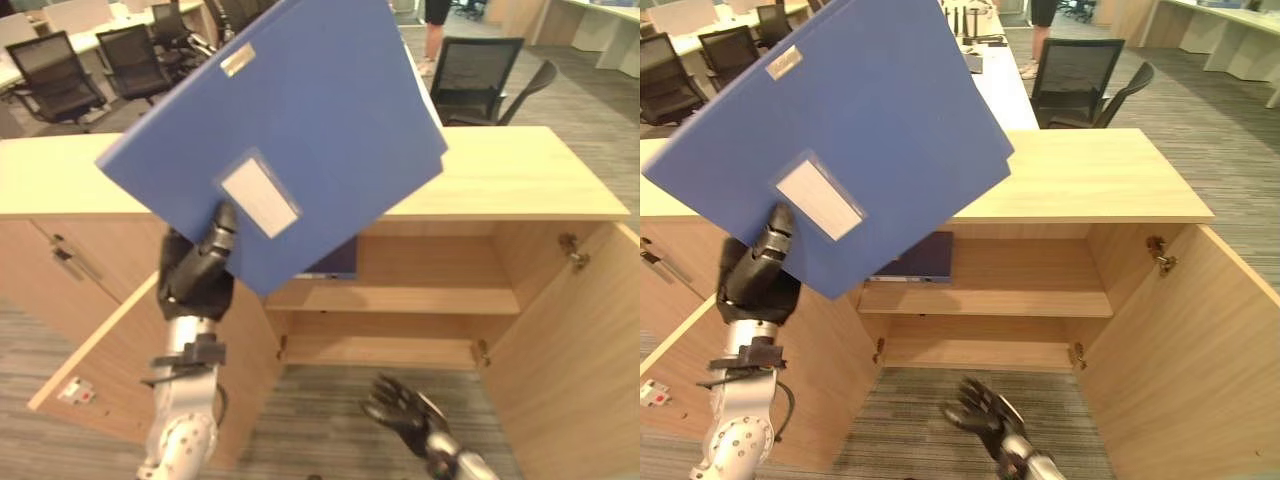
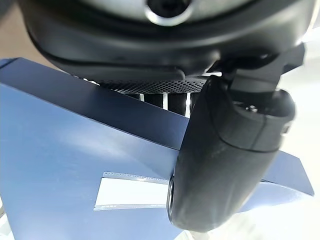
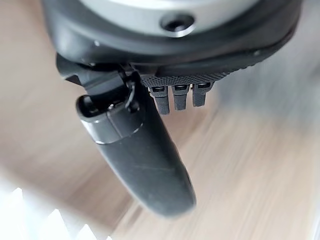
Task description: Put the empty folder in the office cabinet
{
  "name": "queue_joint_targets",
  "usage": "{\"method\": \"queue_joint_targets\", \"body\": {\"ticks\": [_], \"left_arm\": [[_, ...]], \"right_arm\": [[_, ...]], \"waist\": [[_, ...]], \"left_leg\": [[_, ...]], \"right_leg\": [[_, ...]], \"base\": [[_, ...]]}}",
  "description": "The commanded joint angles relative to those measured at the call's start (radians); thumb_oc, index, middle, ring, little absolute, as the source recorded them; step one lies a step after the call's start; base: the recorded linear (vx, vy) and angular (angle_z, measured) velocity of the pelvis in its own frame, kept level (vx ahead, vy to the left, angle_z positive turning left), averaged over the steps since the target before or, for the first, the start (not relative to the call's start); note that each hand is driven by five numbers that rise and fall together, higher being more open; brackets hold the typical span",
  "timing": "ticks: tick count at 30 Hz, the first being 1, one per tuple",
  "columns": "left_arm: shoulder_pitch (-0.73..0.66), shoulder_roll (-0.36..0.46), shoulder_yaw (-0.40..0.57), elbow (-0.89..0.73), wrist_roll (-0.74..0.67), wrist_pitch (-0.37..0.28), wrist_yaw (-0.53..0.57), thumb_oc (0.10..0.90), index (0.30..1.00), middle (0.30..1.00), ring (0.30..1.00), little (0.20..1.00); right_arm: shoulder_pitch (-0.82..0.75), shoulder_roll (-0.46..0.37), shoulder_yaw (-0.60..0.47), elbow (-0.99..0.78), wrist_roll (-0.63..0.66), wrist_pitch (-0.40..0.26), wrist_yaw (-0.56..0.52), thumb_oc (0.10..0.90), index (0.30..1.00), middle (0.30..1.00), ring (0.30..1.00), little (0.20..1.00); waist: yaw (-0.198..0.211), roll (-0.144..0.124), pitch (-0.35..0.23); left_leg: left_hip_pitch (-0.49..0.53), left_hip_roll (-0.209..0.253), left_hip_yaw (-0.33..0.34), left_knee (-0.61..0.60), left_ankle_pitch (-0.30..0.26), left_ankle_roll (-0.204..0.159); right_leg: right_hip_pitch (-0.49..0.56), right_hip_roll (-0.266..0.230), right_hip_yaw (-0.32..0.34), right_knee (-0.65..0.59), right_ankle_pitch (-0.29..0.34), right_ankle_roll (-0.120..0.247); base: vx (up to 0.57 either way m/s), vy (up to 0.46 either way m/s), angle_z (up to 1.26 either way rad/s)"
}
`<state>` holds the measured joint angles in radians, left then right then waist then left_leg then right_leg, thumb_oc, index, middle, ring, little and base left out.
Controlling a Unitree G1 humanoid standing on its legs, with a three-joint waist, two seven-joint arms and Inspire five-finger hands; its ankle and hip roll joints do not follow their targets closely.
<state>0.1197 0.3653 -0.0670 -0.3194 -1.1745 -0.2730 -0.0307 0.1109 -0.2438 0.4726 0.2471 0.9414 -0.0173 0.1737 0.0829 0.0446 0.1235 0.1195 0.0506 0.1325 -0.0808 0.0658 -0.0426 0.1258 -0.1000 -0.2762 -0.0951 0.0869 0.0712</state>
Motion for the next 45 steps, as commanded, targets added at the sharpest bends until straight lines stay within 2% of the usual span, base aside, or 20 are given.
{"method": "queue_joint_targets", "body": {"ticks": [1,3,9,15,28,29,30,39,40,41,43,45], "left_arm": [[-0.097,0.02,0.025,-0.057,-0.055,-0.042,-0.084,0.4,0.3,0.3,0.3,0.3],[-0.049,0.013,0.007,-0.045,-0.061,-0.019,-0.091,0.4,0.3,0.3,0.3,0.3],[-0.01,-0.006,-0.017,-0.023,-0.067,0.003,-0.095,0.4,0.3,0.3,0.3,0.3],[0.017,-0.009,-0.071,0.014,-0.05,0.045,-0.114,0.4,0.3,0.3,0.3,0.3],[0.023,-0.022,-0.144,0.069,-0.001,0.075,-0.131,0.4,0.3,0.3,0.3,0.3],[0.02,-0.025,-0.151,0.072,0.002,0.077,-0.13,0.4,0.3,0.3,0.3,0.3],[0.018,-0.027,-0.155,0.076,0.002,0.078,-0.129,0.4,0.3,0.3,0.3,0.3],[0.034,-0.038,-0.133,0.098,0.016,0.085,-0.132,0.4,0.3,0.3,0.3,0.3],[0.039,-0.038,-0.119,0.098,0.027,0.08,-0.131,0.51,0.465,0.465,0.465,0.465],[0.042,-0.032,-0.106,0.102,0.046,0.073,-0.128,0.8,0.9,0.9,0.9,0.9],[0.061,-0.03,-0.059,0.119,0.115,0.06,-0.13,0.8,0.9,0.9,0.9,0.9],[0.097,-0.028,0.005,0.187,0.262,0.033,-0.071,0.8,0.9,0.9,0.9,0.9]], "right_arm": [[-0.108,0.009,-0.001,-0.134,0.178,-0.063,0.057,0.8,0.9,0.9,0.9,0.9],[-0.151,0.009,0.006,-0.247,0.253,-0.094,0.067,0.8,0.9,0.9,0.9,0.9],[-0.224,0.033,0.015,-0.336,0.302,-0.138,0.062,0.8,0.9,0.9,0.9,0.9],[-0.301,0.062,0.009,-0.381,0.314,-0.169,0.055,0.8,0.9,0.9,0.9,0.9],[-0.362,0.104,-0.017,-0.405,0.34,-0.227,0.016,0.8,0.9,0.9,0.9,0.9],[-0.36,0.106,-0.017,-0.406,0.34,-0.228,0.012,0.668,0.702,0.702,0.702,0.702],[-0.359,0.107,-0.015,-0.405,0.341,-0.227,0.01,0.4,0.3,0.3,0.3,0.3],[-0.318,0.09,-0.039,-0.405,0.348,-0.215,0.019,0.4,0.3,0.3,0.3,0.3],[-0.304,0.062,-0.043,-0.411,0.33,-0.2,0.028,0.4,0.3,0.3,0.3,0.3],[-0.284,0.018,-0.055,-0.43,0.288,-0.185,0.039,0.4,0.3,0.3,0.3,0.3],[-0.226,-0.054,-0.111,-0.449,0.22,-0.148,0.066,0.4,0.3,0.3,0.3,0.3],[-0.145,-0.099,-0.174,-0.442,0.178,-0.128,0.077,0.4,0.3,0.3,0.3,0.3]], "waist": [[0.002,-0.026,-0.006],[0.0,-0.023,-0.007],[-0.004,-0.021,-0.011],[-0.006,-0.018,-0.012],[-0.012,-0.019,-0.011],[-0.014,-0.019,-0.011],[-0.014,-0.019,-0.011],[-0.02,-0.022,-0.01],[-0.021,-0.023,-0.01],[-0.022,-0.025,-0.009],[-0.025,-0.029,-0.009],[-0.024,-0.031,-0.008]], "left_leg": [[-0.001,-0.025,-0.053,-0.006,-0.052,-0.042],[0.005,-0.025,-0.054,-0.006,-0.054,-0.039],[0.008,-0.023,-0.054,-0.006,-0.056,-0.034],[0.012,-0.022,-0.051,-0.006,-0.059,-0.03],[0.02,-0.022,-0.055,-0.006,-0.065,-0.025],[0.022,-0.022,-0.056,-0.006,-0.065,-0.025],[0.022,-0.022,-0.056,-0.006,-0.066,-0.025],[0.027,-0.02,-0.053,-0.006,-0.07,-0.024],[0.028,-0.02,-0.054,-0.006,-0.07,-0.024],[0.027,-0.02,-0.055,-0.006,-0.07,-0.025],[0.026,-0.022,-0.058,-0.006,-0.072,-0.025],[0.022,-0.022,-0.06,-0.006,-0.071,-0.025]], "right_leg": [[0.079,0.014,-0.036,0.008,-0.137,0.05],[0.081,0.016,-0.025,0.008,-0.138,0.047],[0.08,0.017,-0.013,0.008,-0.138,0.044],[0.08,0.019,-0.003,0.008,-0.138,0.041],[0.089,0.019,0.003,0.011,-0.143,0.036],[0.09,0.019,0.002,0.012,-0.144,0.035],[0.09,0.019,0.002,0.012,-0.144,0.035],[0.092,0.022,0.007,0.014,-0.149,0.033],[0.091,0.024,0.007,0.015,-0.15,0.033],[0.09,0.024,0.006,0.016,-0.15,0.033],[0.088,0.022,0.001,0.018,-0.149,0.034],[0.085,0.021,-0.005,0.018,-0.147,0.037]], "base": [[0.01,0.01,0.07],[0.01,0.009,0.02],[0.01,0.002,-0.01],[0.01,0.001,-0.06],[0.0,0.0,-0.01],[0.0,0.0,0.0],[0.0,0.0,0.0],[0.0,0.0,0.0],[0.03,-0.004,0.0],[0.04,-0.002,0.0],[0.05,0.009,0.02],[0.02,0.005,0.01]]}}
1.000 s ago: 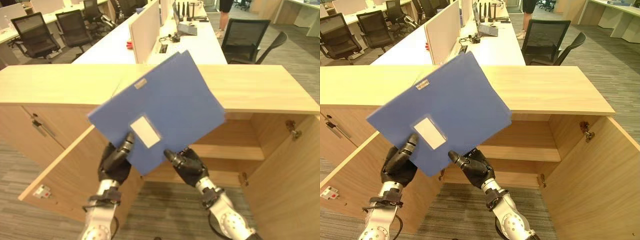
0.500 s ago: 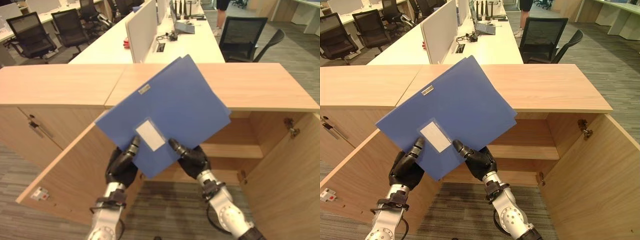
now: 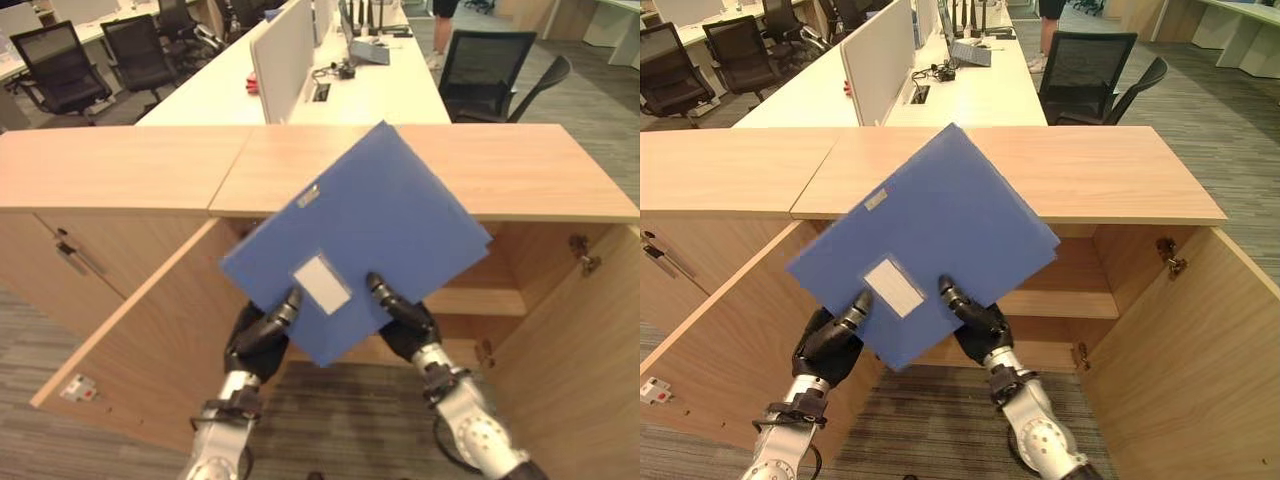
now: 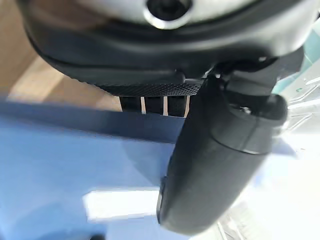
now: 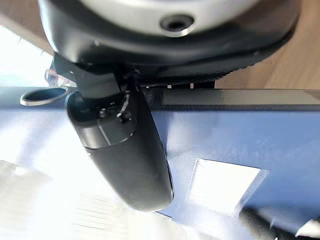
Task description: Put the empty folder in the office cabinet
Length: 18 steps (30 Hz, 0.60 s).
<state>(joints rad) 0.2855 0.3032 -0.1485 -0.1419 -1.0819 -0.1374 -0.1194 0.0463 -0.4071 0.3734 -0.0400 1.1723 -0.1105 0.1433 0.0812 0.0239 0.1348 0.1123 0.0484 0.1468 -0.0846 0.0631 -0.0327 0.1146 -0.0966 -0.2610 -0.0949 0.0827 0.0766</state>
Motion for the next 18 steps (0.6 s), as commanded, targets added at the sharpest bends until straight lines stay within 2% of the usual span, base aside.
{"method": "queue_joint_targets", "body": {"ticks": [1,2,3,4,5,6,7,12,16,18], "left_arm": [[-0.06,0.039,0.1,0.024,0.219,-0.106,0.037,0.8,0.9,0.9,0.9,0.9],[-0.039,0.063,0.154,0.122,0.373,-0.103,0.064,0.8,0.9,0.9,0.9,0.9],[-0.029,0.075,0.175,0.162,0.438,-0.105,0.07,0.8,0.9,0.9,0.9,0.9],[-0.03,0.075,0.174,0.163,0.439,-0.106,0.07,0.8,0.9,0.9,0.9,0.9],[-0.032,0.087,0.188,0.291,0.517,-0.098,0.077,0.8,0.9,0.9,0.9,0.9],[-0.04,0.1,0.191,0.349,0.573,-0.094,0.081,0.8,0.9,0.9,0.9,0.9],[-0.014,0.121,0.191,0.437,0.633,-0.091,0.035,0.8,0.9,0.9,0.9,0.9],[0.029,0.125,0.131,0.727,0.752,-0.048,-0.101,0.8,0.9,0.9,0.9,0.9],[0.027,0.109,0.083,0.846,0.853,-0.05,-0.131,0.8,0.9,0.9,0.9,0.9],[0.018,0.094,0.049,0.899,0.905,-0.05,-0.136,0.8,0.9,0.9,0.9,0.9]], "right_arm": [[-0.059,0.052,-0.093,-0.155,-0.062,-0.03,0.109,0.4,0.3,0.3,0.3,0.3],[0.014,0.021,-0.167,-0.152,-0.094,-0.005,0.129,0.4,0.3,0.3,0.3,0.3],[0.037,0.011,-0.194,-0.151,-0.1,0.002,0.141,0.4,0.3,0.3,0.3,0.3],[0.038,0.011,-0.195,-0.152,-0.1,0.002,0.141,0.4,0.3,0.3,0.3,0.3],[0.067,-0.011,-0.219,-0.149,-0.109,0.01,0.162,0.4,0.3,0.3,0.3,0.3],[0.079,-0.022,-0.231,-0.145,-0.127,0.017,0.164,0.4,0.3,0.3,0.3,0.3],[0.102,-0.045,-0.258,-0.14,-0.146,0.031,0.191,0.4,0.3,0.3,0.3,0.3],[0.195,-0.098,-0.304,-0.07,-0.248,0.085,0.252,0.4,0.3,0.3,0.3,0.3],[0.225,-0.092,-0.312,-0.006,-0.291,0.096,0.262,0.4,0.3,0.3,0.3,0.3],[0.226,-0.064,-0.309,0.04,-0.285,0.097,0.254,0.4,0.3,0.3,0.3,0.3]], "waist": [[-0.022,-0.011,-0.018],[-0.025,-0.014,-0.015],[-0.025,-0.015,-0.014],[-0.025,-0.015,-0.015],[-0.027,-0.016,-0.013],[-0.029,-0.016,-0.011],[-0.032,-0.015,-0.005],[-0.047,-0.01,0.005],[-0.055,-0.008,0.007],[-0.059,-0.007,0.009]], "left_leg": [[0.027,-0.02,-0.075,-0.003,-0.068,-0.035],[0.015,-0.019,-0.079,-0.003,-0.065,-0.036],[0.011,-0.019,-0.08,-0.003,-0.064,-0.037],[0.01,-0.019,-0.081,-0.003,-0.064,-0.037],[0.003,-0.019,-0.081,-0.003,-0.059,-0.039],[0.001,-0.018,-0.081,-0.003,-0.058,-0.04],[-0.002,-0.018,-0.08,-0.003,-0.056,-0.04],[-0.005,-0.015,-0.067,-0.003,-0.055,-0.039],[-0.008,-0.014,-0.063,-0.003,-0.055,-0.039],[-0.009,-0.014,-0.061,-0.003,-0.055,-0.038]], "right_leg": [[0.095,0.017,-0.021,0.018,-0.143,0.032],[0.087,0.017,-0.03,0.017,-0.143,0.033],[0.084,0.017,-0.033,0.017,-0.142,0.034],[0.084,0.017,-0.034,0.017,-0.143,0.034],[0.077,0.017,-0.035,0.018,-0.142,0.036],[0.076,0.017,-0.037,0.018,-0.141,0.036],[0.072,0.015,-0.039,0.019,-0.139,0.038],[0.061,0.015,-0.031,0.023,-0.135,0.046],[0.056,0.014,-0.027,0.023,-0.134,0.048],[0.054,0.013,-0.025,0.024,-0.133,0.048]], "base": [[0.0,0.0,0.0],[0.0,0.0,0.0],[-0.01,-0.006,0.11],[-0.02,-0.001,0.12],[-0.02,-0.002,0.1],[-0.04,0.006,0.01],[0.0,0.0,0.0],[-0.01,0.008,0.01],[0.0,0.0,0.0],[0.0,0.0,0.0]]}}
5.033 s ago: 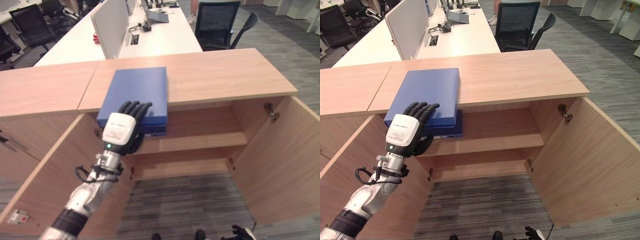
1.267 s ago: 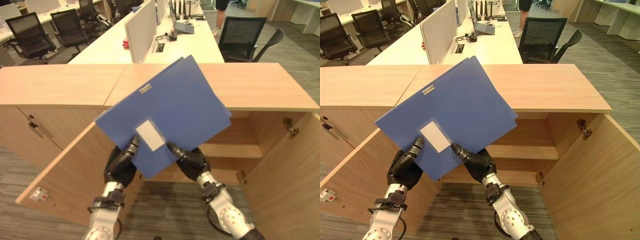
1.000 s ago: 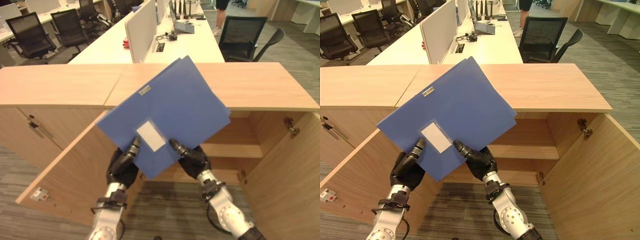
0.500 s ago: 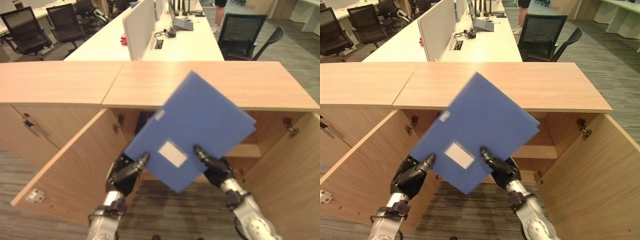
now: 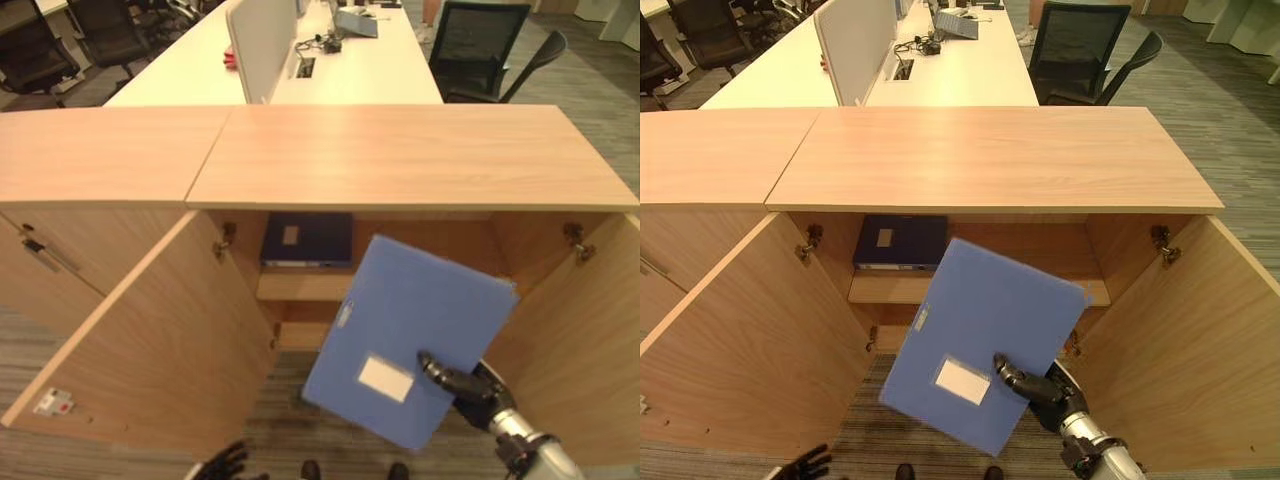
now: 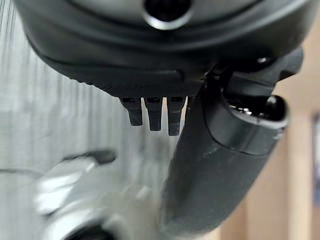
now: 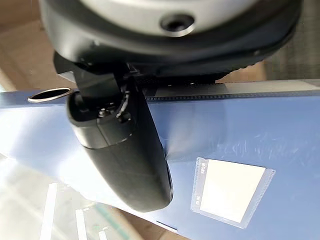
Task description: Put the empty folder in the office cabinet
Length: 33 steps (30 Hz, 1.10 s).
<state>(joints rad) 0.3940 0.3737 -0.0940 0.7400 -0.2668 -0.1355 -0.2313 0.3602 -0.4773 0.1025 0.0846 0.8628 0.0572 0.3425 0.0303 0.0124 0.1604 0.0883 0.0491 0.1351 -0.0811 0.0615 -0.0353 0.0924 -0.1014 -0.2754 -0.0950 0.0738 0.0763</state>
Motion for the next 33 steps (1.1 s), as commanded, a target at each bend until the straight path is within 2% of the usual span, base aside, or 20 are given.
{"method": "queue_joint_targets", "body": {"ticks": [1,5,7,8,9,11,14,15,16,20,21,22,24,26,29,30,31,33], "left_arm": [[-0.096,0.012,-0.023,0.044,0.103,-0.048,-0.021,0.8,0.9,0.9,0.9,0.9],[-0.138,-0.03,-0.059,0.124,0.087,-0.036,-0.006,0.8,0.9,0.9,0.9,0.9],[-0.159,-0.05,-0.08,0.151,0.048,-0.031,0.001,0.8,0.9,0.9,0.9,0.9],[-0.16,-0.05,-0.079,0.152,0.048,-0.032,0.001,0.8,0.9,0.9,0.9,0.9],[-0.175,-0.059,-0.09,0.164,0.026,-0.029,0.014,0.8,0.9,0.9,0.9,0.9],[-0.178,-0.064,-0.094,0.166,0.016,-0.029,0.019,0.8,0.9,0.9,0.9,0.9],[-0.194,-0.069,-0.124,0.169,0.003,-0.029,0.032,0.8,0.9,0.9,0.9,0.9],[-0.194,-0.063,-0.151,0.154,-0.006,-0.033,0.032,0.8,0.9,0.9,0.9,0.9],[-0.196,-0.063,-0.151,0.154,-0.007,-0.032,0.032,0.8,0.9,0.9,0.9,0.9],[-0.201,-0.045,-0.188,0.137,-0.026,-0.038,0.029,0.8,0.9,0.9,0.9,0.9],[-0.21,-0.035,-0.199,0.136,-0.043,-0.04,0.032,0.8,0.9,0.9,0.9,0.9],[-0.215,-0.035,-0.2,0.137,-0.044,-0.039,0.032,0.8,0.9,0.9,0.9,0.9],[-0.218,-0.019,-0.217,0.13,-0.065,-0.045,0.027,0.8,0.9,0.9,0.9,0.9],[-0.231,0.005,-0.24,0.12,-0.075,-0.053,0.024,0.8,0.9,0.9,0.9,0.9],[-0.246,0.047,-0.274,0.098,-0.091,-0.063,0.015,0.8,0.9,0.9,0.9,0.9],[-0.262,0.068,-0.29,0.087,-0.101,-0.066,0.013,0.8,0.9,0.9,0.9,0.9],[-0.267,0.067,-0.291,0.087,-0.101,-0.066,0.013,0.8,0.9,0.9,0.9,0.9],[-0.287,0.099,-0.311,0.072,-0.109,-0.071,0.016,0.8,0.9,0.9,0.9,0.9]], "right_arm": [[-0.094,0.035,-0.037,-0.052,0.046,-0.079,0.036,0.4,0.3,0.3,0.3,0.3],[-0.157,0.148,-0.021,0.038,0.127,-0.125,-0.03,0.4,0.3,0.3,0.3,0.3],[-0.223,0.233,-0.011,0.112,0.232,-0.165,-0.079,0.4,0.3,0.3,0.3,0.3],[-0.225,0.234,-0.011,0.113,0.232,-0.166,-0.079,0.4,0.3,0.3,0.3,0.3],[-0.274,0.277,-0.008,0.151,0.291,-0.196,-0.115,0.4,0.3,0.3,0.3,0.3],[-0.294,0.293,-0.014,0.155,0.312,-0.208,-0.125,0.4,0.3,0.3,0.3,0.3],[-0.382,0.317,-0.024,0.201,0.365,-0.261,-0.17,0.4,0.3,0.3,0.3,0.3],[-0.451,0.323,-0.037,0.218,0.383,-0.296,-0.193,0.4,0.3,0.3,0.3,0.3],[-0.454,0.323,-0.038,0.22,0.384,-0.296,-0.193,0.4,0.3,0.3,0.3,0.3],[-0.629,0.321,-0.099,0.289,0.421,-0.377,-0.245,0.4,0.3,0.3,0.3,0.3],[-0.734,0.304,-0.138,0.352,0.437,-0.418,-0.278,0.4,0.3,0.3,0.3,0.3],[-0.742,0.302,-0.14,0.358,0.438,-0.419,-0.277,0.4,0.3,0.3,0.3,0.3],[-0.856,0.263,-0.189,0.423,0.451,-0.447,-0.303,0.4,0.3,0.3,0.3,0.3],[-1.01,0.184,-0.226,0.549,0.473,-0.471,-0.328,0.4,0.3,0.3,0.3,0.3],[-1.179,0.066,-0.259,0.713,0.503,-0.478,-0.368,0.4,0.3,0.3,0.3,0.3],[-1.261,-0.005,-0.267,0.812,0.531,-0.47,-0.385,0.4,0.3,0.3,0.3,0.3],[-1.268,-0.011,-0.267,0.82,0.535,-0.469,-0.38,0.4,0.3,0.3,0.3,0.3],[-1.371,-0.11,-0.251,0.937,0.559,-0.446,-0.401,0.4,0.3,0.3,0.3,0.3]], "waist": [[-0.01,0.006,-0.016],[-0.01,0.009,-0.01],[-0.006,0.015,-0.005],[-0.006,0.015,-0.004],[0.0,0.02,0.002],[0.004,0.024,0.006],[0.015,0.036,0.022],[0.027,0.047,0.034],[0.027,0.047,0.034],[0.057,0.073,0.064],[0.07,0.09,0.077],[0.071,0.09,0.079],[0.087,0.106,0.091],[0.108,0.121,0.104],[0.13,0.132,0.117],[0.144,0.143,0.126],[0.145,0.145,0.127],[0.161,0.159,0.142]], "left_leg": [[0.014,-0.015,-0.049,-0.006,-0.053,-0.035],[0.01,-0.016,-0.05,-0.006,-0.052,-0.035],[0.005,-0.017,-0.051,-0.006,-0.051,-0.035],[0.005,-0.017,-0.051,-0.006,-0.051,-0.035],[0.0,-0.018,-0.055,-0.006,-0.049,-0.036],[-0.004,-0.019,-0.058,-0.006,-0.047,-0.036],[-0.021,-0.023,-0.069,-0.006,-0.041,-0.035],[-0.036,-0.026,-0.079,-0.006,-0.034,-0.035],[-0.038,-0.026,-0.079,-0.006,-0.034,-0.035],[-0.087,-0.033,-0.1,-0.001,-0.02,-0.034],[-0.113,-0.037,-0.11,0.002,-0.011,-0.034],[-0.116,-0.037,-0.11,0.003,-0.01,-0.034],[-0.144,-0.037,-0.116,0.005,-0.002,-0.034],[-0.185,-0.036,-0.119,0.007,0.009,-0.036],[-0.229,-0.034,-0.12,0.014,0.01,-0.039],[-0.262,-0.031,-0.123,0.027,0.012,-0.04],[-0.27,-0.032,-0.122,0.031,0.018,-0.038],[-0.323,-0.033,-0.124,0.059,0.01,-0.043]], "right_leg": [[0.074,0.017,-0.01,0.024,-0.124,0.048],[0.069,0.019,-0.006,0.025,-0.125,0.046],[0.065,0.02,-0.007,0.026,-0.127,0.043],[0.064,0.02,-0.007,0.026,-0.127,0.043],[0.06,0.02,-0.009,0.028,-0.129,0.041],[0.057,0.02,-0.011,0.028,-0.13,0.04],[0.042,0.018,-0.021,0.033,-0.132,0.039],[0.026,0.017,-0.028,0.039,-0.134,0.037],[0.025,0.017,-0.029,0.04,-0.134,0.037],[-0.02,0.009,-0.044,0.06,-0.139,0.035],[-0.05,0.005,-0.05,0.07,-0.138,0.034],[-0.053,0.005,-0.05,0.072,-0.139,0.034],[-0.085,0.001,-0.055,0.08,-0.137,0.034],[-0.131,-0.004,-0.058,0.097,-0.137,0.034],[-0.187,-0.011,-0.055,0.134,-0.152,0.035],[-0.225,-0.018,-0.054,0.163,-0.162,0.034],[-0.232,-0.019,-0.055,0.165,-0.156,0.033],[-0.288,-0.034,-0.05,0.209,-0.179,0.033]], "base": [[0.0,0.0,0.0],[0.0,-0.001,-0.05],[0.0,-0.005,-0.09],[0.0,-0.011,-0.04],[0.0,0.0,0.0],[-0.01,-0.002,0.04],[-0.04,-0.003,0.13],[-0.04,-0.009,0.15],[-0.06,-0.01,0.13],[-0.09,0.012,0.14],[-0.08,0.025,0.21],[-0.09,0.032,0.19],[-0.07,0.012,0.1],[-0.08,0.021,0.13],[-0.04,0.019,0.07],[-0.04,0.021,0.03],[-0.07,0.018,0.04],[-0.04,0.004,0.05]]}}
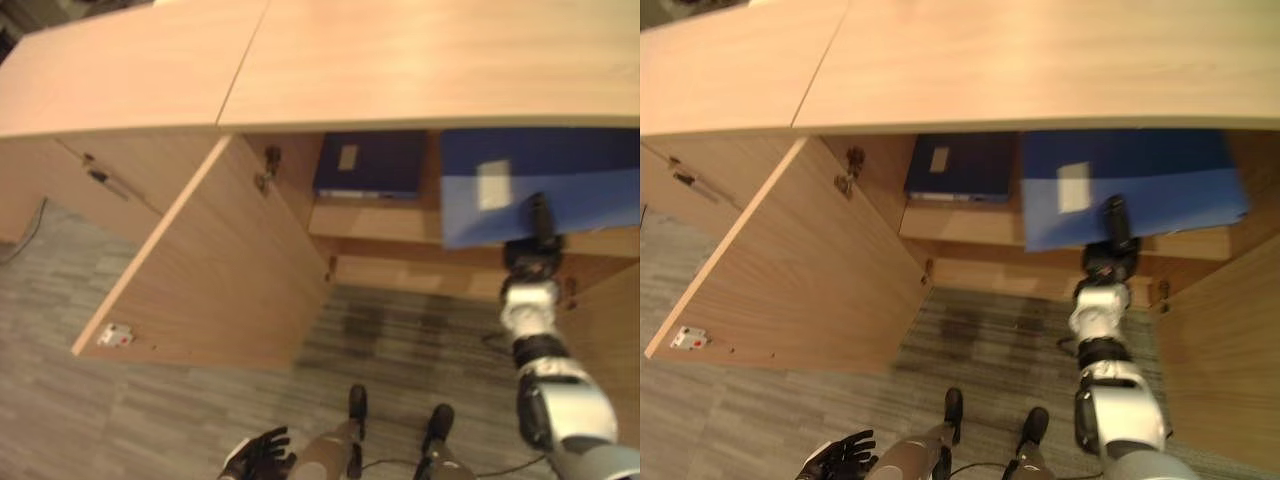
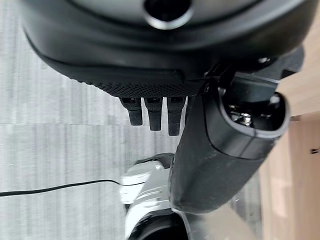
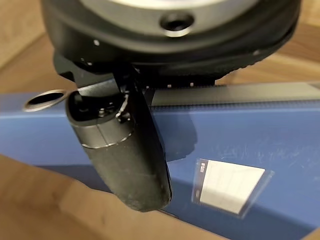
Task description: Put the empty folder in the office cabinet
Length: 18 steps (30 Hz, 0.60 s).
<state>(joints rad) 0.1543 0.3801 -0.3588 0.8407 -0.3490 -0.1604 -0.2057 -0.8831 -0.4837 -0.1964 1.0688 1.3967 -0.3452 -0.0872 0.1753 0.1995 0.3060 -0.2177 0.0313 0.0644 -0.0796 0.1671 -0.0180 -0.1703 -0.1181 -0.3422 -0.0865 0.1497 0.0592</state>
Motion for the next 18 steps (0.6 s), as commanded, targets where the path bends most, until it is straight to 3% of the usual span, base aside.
{"method": "queue_joint_targets", "body": {"ticks": [1,9,13,18], "left_arm": [[-0.051,0.092,-0.047,-0.029,-0.028,-0.046,-0.009,0.8,0.9,0.9,0.9,0.9],[-0.102,0.142,-0.114,-0.061,-0.036,-0.055,-0.007,0.8,0.9,0.9,0.9,0.9],[-0.11,0.14,-0.117,-0.059,-0.048,-0.054,-0.003,0.8,0.9,0.9,0.9,0.9],[-0.129,0.147,-0.13,-0.052,-0.048,-0.058,0.02,0.8,0.9,0.9,0.9,0.9]], "right_arm": [[-0.134,-0.109,0.049,-0.04,0.028,-0.041,0.032,0.4,0.3,0.3,0.3,0.3],[-0.312,-0.303,0.093,0.15,0.074,-0.011,-0.027,0.4,0.3,0.3,0.3,0.3],[-0.333,-0.33,0.105,0.172,0.072,-0.004,-0.04,0.4,0.3,0.3,0.3,0.3],[-0.382,-0.356,0.141,0.216,0.041,0.006,-0.08,0.4,0.3,0.3,0.3,0.3]], "waist": [[0.018,-0.027,-0.004],[0.049,0.032,0.014],[0.052,0.04,0.011],[0.049,0.051,0.028]], "left_leg": [[-0.023,-0.015,-0.053,0.06,-0.096,-0.06],[-0.175,-0.033,-0.07,0.154,-0.112,-0.057],[-0.204,-0.042,-0.072,0.17,-0.12,-0.056],[-0.292,-0.062,-0.073,0.276,-0.188,-0.059]], "right_leg": [[-0.032,-0.018,0.018,0.205,-0.256,0.05],[-0.226,-0.065,0.044,0.391,-0.321,0.033],[-0.271,-0.074,0.054,0.431,-0.336,0.029],[-0.391,-0.09,0.115,0.573,-0.408,0.025]], "base": [[-0.01,-0.003,0.04],[0.0,0.009,0.06],[0.01,0.003,0.05],[0.08,-0.03,0.13]]}}
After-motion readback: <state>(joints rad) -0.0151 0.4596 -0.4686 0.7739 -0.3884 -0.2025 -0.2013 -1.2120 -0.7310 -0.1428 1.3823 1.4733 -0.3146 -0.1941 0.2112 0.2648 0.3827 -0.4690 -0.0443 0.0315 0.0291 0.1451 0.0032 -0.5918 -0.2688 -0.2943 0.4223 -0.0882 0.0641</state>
